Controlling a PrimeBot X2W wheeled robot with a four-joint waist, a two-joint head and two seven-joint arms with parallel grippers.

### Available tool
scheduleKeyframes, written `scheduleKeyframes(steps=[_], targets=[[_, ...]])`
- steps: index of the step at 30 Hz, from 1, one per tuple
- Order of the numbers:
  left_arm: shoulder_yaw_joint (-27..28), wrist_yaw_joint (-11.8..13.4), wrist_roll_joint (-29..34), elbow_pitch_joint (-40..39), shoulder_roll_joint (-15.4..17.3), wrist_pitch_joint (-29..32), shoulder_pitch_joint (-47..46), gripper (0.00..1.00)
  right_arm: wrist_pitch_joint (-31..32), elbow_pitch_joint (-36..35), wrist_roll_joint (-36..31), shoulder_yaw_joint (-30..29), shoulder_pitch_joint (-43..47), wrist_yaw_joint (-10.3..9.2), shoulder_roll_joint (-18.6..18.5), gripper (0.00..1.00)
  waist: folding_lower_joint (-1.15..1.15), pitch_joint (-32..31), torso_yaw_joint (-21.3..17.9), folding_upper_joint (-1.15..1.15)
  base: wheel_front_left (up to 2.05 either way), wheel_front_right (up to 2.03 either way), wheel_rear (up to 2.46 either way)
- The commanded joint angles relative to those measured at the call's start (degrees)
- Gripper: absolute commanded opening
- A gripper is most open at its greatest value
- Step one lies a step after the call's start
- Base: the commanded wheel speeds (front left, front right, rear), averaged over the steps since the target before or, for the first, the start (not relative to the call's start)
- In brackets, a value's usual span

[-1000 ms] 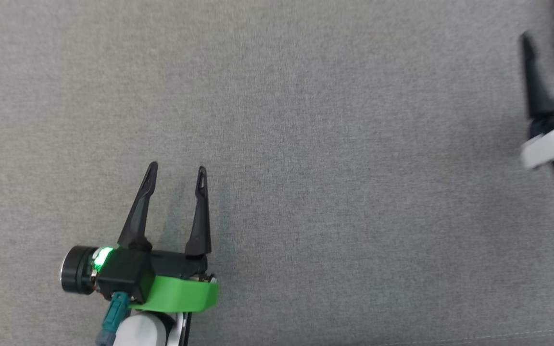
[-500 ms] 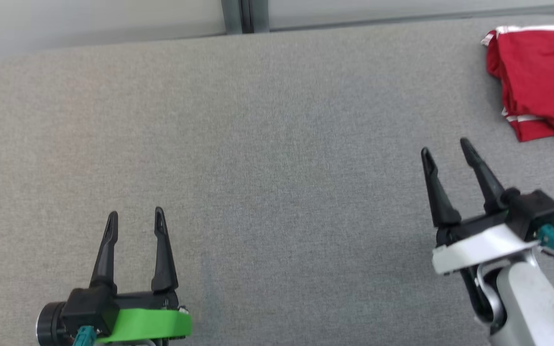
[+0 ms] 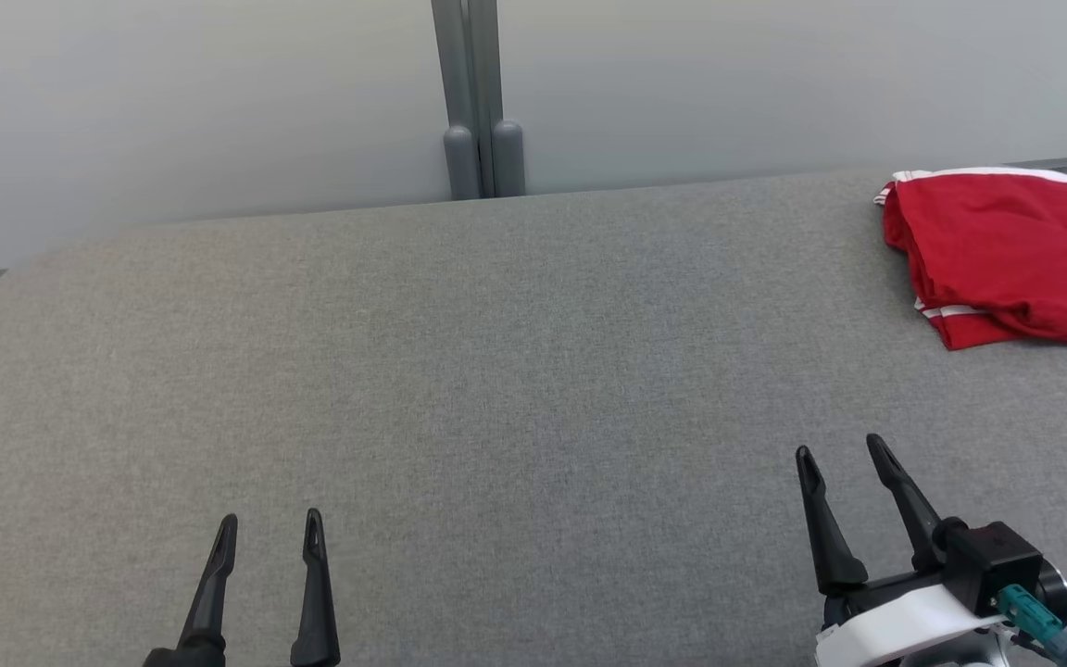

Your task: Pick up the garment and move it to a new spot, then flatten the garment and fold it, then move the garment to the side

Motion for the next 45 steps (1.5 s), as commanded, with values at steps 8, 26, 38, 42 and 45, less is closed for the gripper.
scheduleKeyframes(steps=[8, 26, 38, 42, 45], targets=[[0.9, -0.3, 0.0, 1.1, 0.1, 0.0, 1.9, 1.00, -0.1, 1.3, 0.1, 1.0, 1.5, -0.10, 1.2, 1.00, 0.01, -2.9, -1.0, 0.00, 0.00, 0.00, 0.00], [0.9, -0.8, -0.5, 2.4, 0.0, 0.0, 1.7, 0.00, 0.0, 1.8, 0.6, 1.9, 1.4, 0.01, 1.4, 0.00, 0.01, -3.6, -1.5, 0.00, 0.00, 0.00, 0.00], [1.2, -1.4, -9.4, 5.5, 0.5, 1.5, 0.1, 0.00, 1.7, 4.4, 9.3, 1.1, 0.9, 0.01, 1.1, 0.00, 0.01, -3.3, -1.4, 0.00, 0.00, 0.00, 0.00], [1.5, -1.9, -13.9, 6.3, 0.8, 2.3, -1.1, 0.00, 2.6, 4.8, 13.7, 0.7, 0.2, 0.00, 0.9, 0.00, 0.01, -3.2, -1.3, 0.00, 0.00, 0.00, 0.00], [1.8, -2.3, -17.2, 7.0, 1.0, 3.0, -2.0, 0.00, 3.2, 5.1, 16.9, 0.3, -0.3, 0.00, 0.8, 0.00, 0.01, -3.1, -1.3, 0.00, 0.00, 0.00, 0.00]])
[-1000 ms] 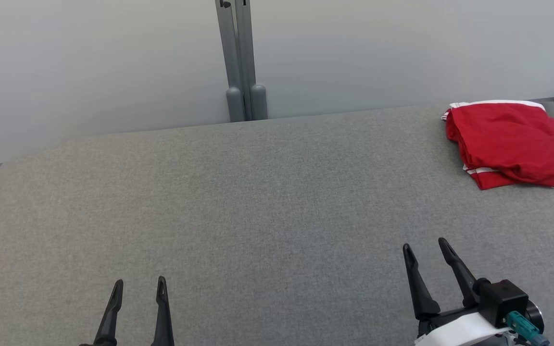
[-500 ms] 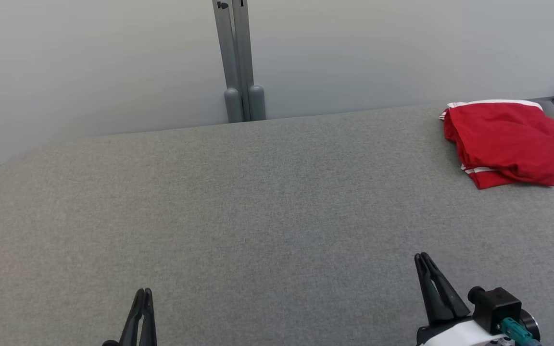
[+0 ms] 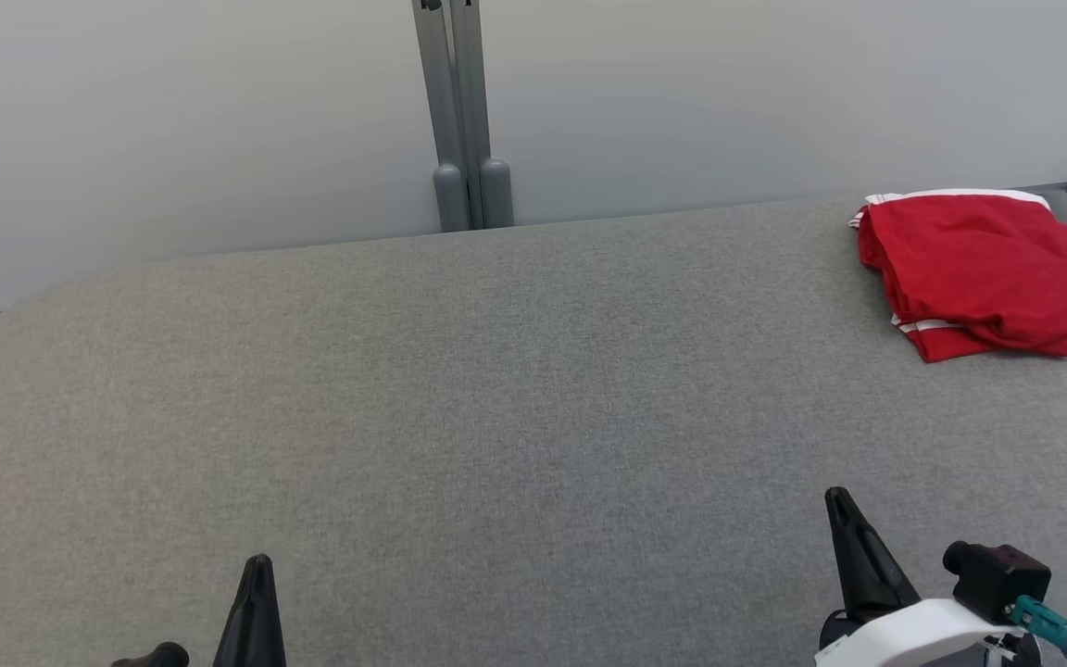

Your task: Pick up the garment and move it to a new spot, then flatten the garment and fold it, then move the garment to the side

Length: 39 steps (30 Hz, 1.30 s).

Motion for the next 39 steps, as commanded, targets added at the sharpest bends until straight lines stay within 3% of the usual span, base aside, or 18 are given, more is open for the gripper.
scheduleKeyframes(steps=[1, 15, 39], targets=[[0.5, -0.5, -2.7, -0.3, 0.7, 0.4, -2.1, 0.00, 0.5, -0.6, 2.8, -0.5, -1.8, -0.01, -0.4, 0.00, 0.00, 0.1, 0.0, 0.00, 0.00, 0.00, 0.00], [1.7, -2.0, -17.0, 2.2, 1.3, 3.2, -5.8, 0.00, 3.5, 0.5, 16.7, -2.3, -3.9, -0.02, -0.6, 0.00, 0.00, 0.6, 0.3, 0.00, 0.00, 0.00, 0.00], [3.9, -3.9, -35.1, 4.8, 1.9, 7.4, -10.2, 0.00, 7.7, 1.8, 34.4, -5.1, -6.7, -0.04, -0.7, 0.00, 0.00, 1.4, 0.6, 0.00, 0.00, 0.00, 0.00]])
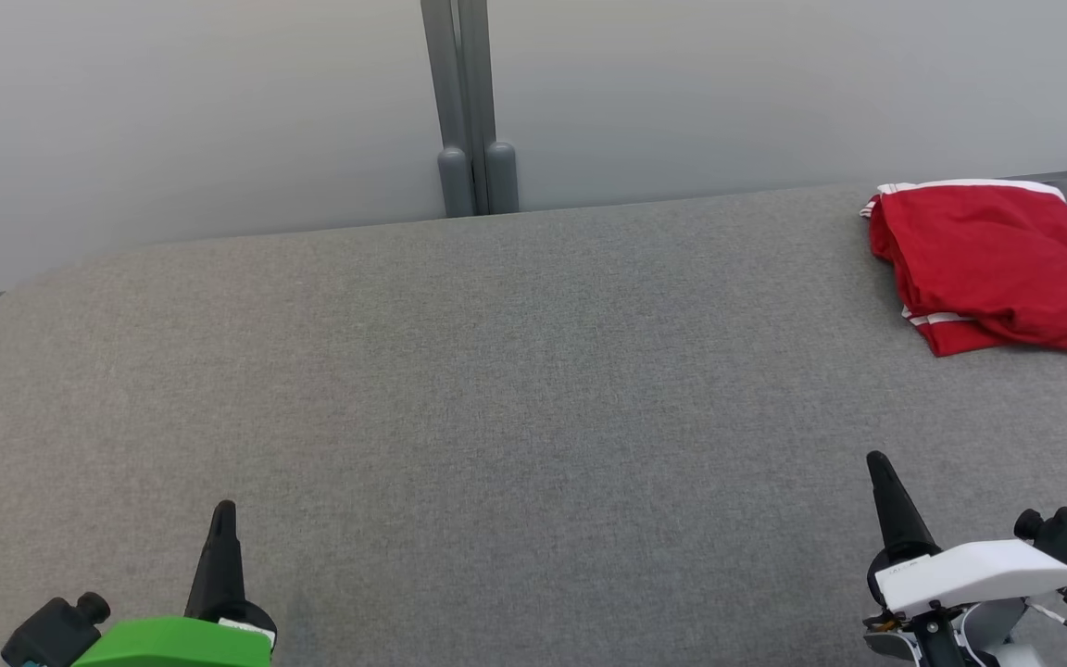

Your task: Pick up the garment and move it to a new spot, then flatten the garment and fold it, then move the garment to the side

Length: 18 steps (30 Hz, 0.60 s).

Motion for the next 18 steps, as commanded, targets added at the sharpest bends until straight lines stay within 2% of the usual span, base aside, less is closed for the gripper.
scheduleKeyframes(steps=[1, 18], targets=[[0.5, -0.5, -2.1, -0.2, 0.6, 0.4, -1.7, 0.00, 0.4, -0.3, 1.8, -0.4, -1.6, -0.03, -0.3, 0.00, 0.00, 0.1, 0.0, 0.00, 0.00, 0.00, 0.00], [2.0, -1.6, -12.2, 1.5, 0.7, 3.0, -4.3, 0.00, 3.0, 0.5, 11.6, -2.3, -3.1, -0.03, -0.1, 0.00, 0.00, 0.6, 0.3, 0.00, 0.00, 0.00, 0.00]])
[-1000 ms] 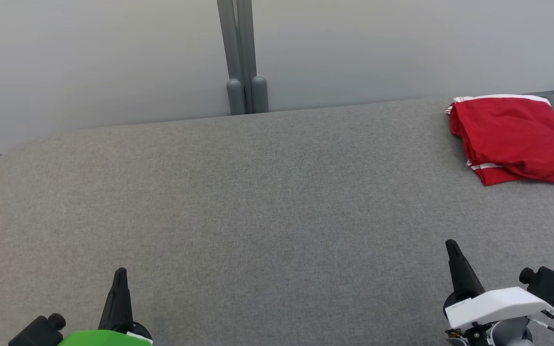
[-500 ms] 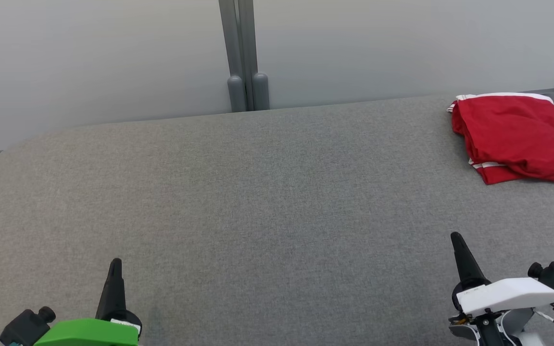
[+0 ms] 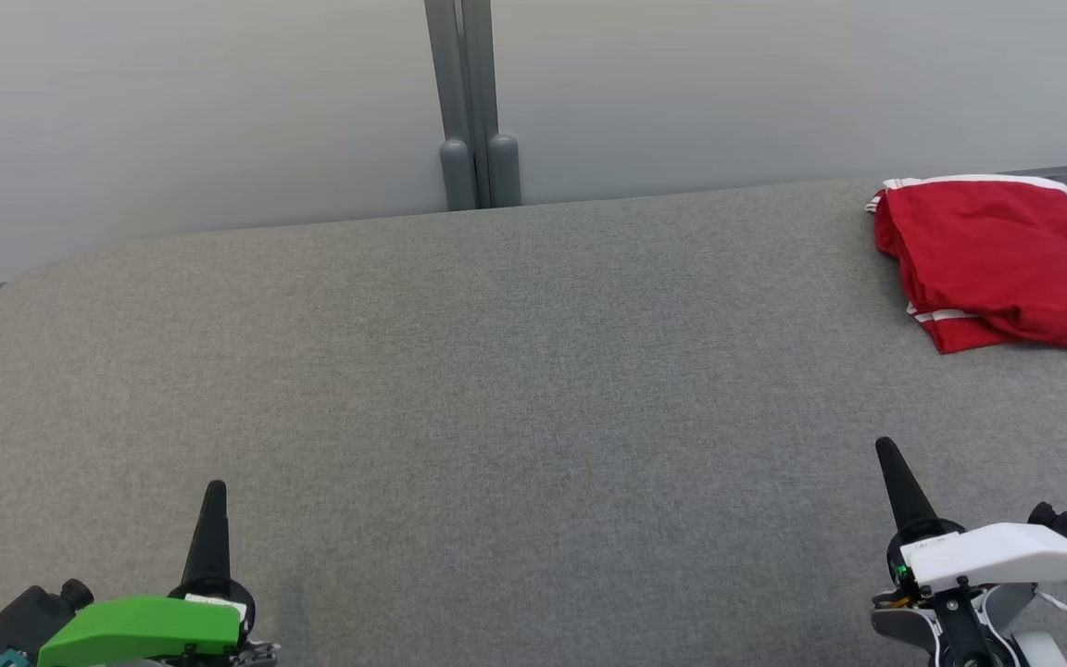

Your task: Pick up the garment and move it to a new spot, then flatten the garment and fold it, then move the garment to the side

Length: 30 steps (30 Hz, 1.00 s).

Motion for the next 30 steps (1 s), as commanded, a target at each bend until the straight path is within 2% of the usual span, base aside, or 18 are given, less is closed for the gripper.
scheduleKeyframes(steps=[1, 30], targets=[[0.4, -0.4, -1.6, -0.1, 0.6, 0.3, -1.7, 0.00, 0.3, -0.2, 1.5, -0.4, -1.3, -0.02, -0.1, 0.00, 0.00, 0.0, 0.0, 0.00, 0.00, 0.00, 0.00], [2.9, -1.9, -15.5, 2.2, 0.4, 4.3, -5.3, 0.00, 4.3, 1.0, 15.1, -3.2, -3.5, -0.02, 0.3, 0.00, 0.00, 1.0, 0.5, 0.00, 0.00, 0.00, 0.00]])
